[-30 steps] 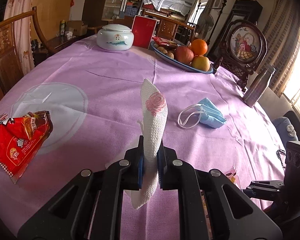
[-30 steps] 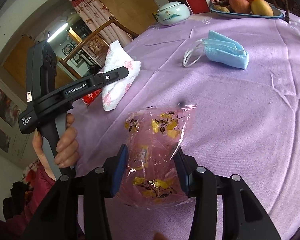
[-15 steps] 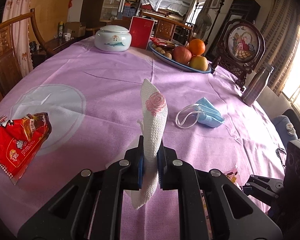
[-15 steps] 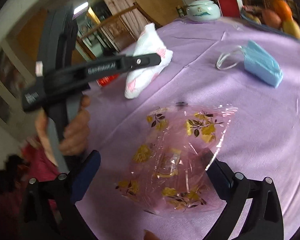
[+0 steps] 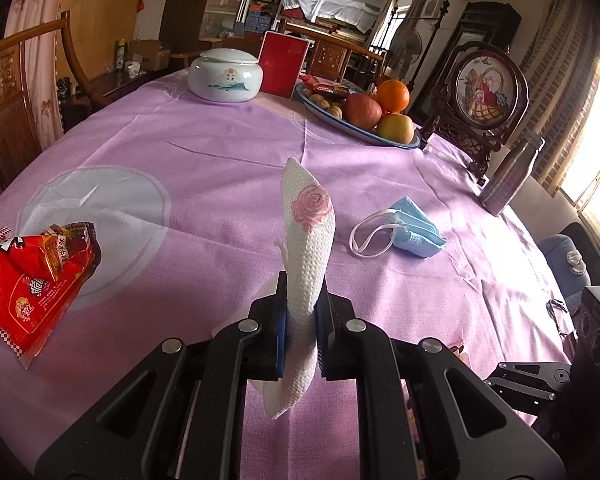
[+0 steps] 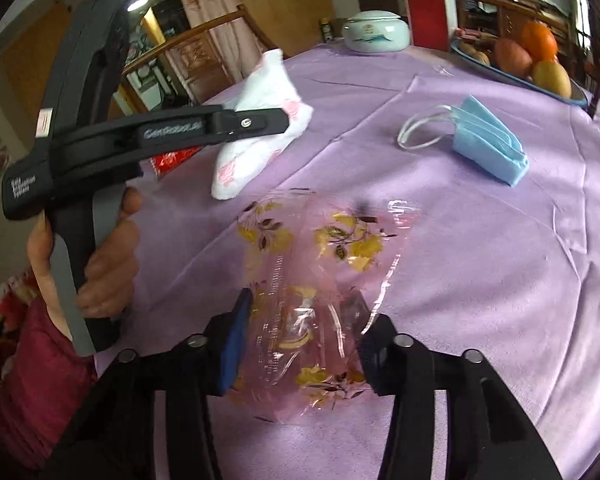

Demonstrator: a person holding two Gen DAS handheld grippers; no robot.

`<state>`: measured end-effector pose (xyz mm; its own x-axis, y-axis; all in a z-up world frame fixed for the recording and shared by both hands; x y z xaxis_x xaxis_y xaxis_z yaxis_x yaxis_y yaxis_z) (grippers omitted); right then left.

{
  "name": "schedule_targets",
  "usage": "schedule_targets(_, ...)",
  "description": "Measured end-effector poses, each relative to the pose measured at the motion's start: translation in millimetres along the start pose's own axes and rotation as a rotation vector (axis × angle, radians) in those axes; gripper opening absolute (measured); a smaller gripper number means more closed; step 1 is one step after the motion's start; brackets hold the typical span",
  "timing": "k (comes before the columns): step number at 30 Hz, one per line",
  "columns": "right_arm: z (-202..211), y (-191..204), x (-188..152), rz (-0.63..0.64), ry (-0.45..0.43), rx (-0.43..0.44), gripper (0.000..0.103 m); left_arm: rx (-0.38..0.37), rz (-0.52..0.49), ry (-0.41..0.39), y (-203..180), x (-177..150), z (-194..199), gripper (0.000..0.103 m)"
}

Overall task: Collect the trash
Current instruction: 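Carry the napkin and candy bag down to the red wastebasket and release both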

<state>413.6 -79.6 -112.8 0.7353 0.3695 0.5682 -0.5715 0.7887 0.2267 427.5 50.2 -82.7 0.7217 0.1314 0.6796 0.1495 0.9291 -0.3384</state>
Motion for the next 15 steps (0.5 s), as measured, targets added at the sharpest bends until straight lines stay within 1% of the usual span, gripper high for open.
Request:
schedule_targets(4, 4, -3, 0, -0.035, -0.025, 0.032, 0.045, -0.013, -0.003, -0.008, -1, 0, 3, 0.015)
schedule_targets(8, 16, -7, -4, -0.071, -0.072, 0.025, 0.045, -0.024, -0.011, -0.021, -3, -2, 9, 0.015)
schedule_targets(11, 25, -16, -4, -0.117, -0.117, 0.019, 0.045, -0.062, 0.019, -0.005, -5, -14, 22, 0.014)
schedule_targets(15, 49, -23, -11, -0.168, -0.202, 0.009, 0.044, -0.057, -0.003, -0.014, -12, -34, 51, 0.012)
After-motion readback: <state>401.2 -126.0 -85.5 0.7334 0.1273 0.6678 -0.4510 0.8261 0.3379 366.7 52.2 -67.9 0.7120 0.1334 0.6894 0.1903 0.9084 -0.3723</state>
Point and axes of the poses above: each gripper's, at about its wrist camera, not at the fingertips, and z roughly against the way its jaws point, y to its left, x to its top, the point moved 6 cm from there along -z, roughly the way its jaws point, and after that the axes turned 4 degrees about z, right-handed, at the moved point
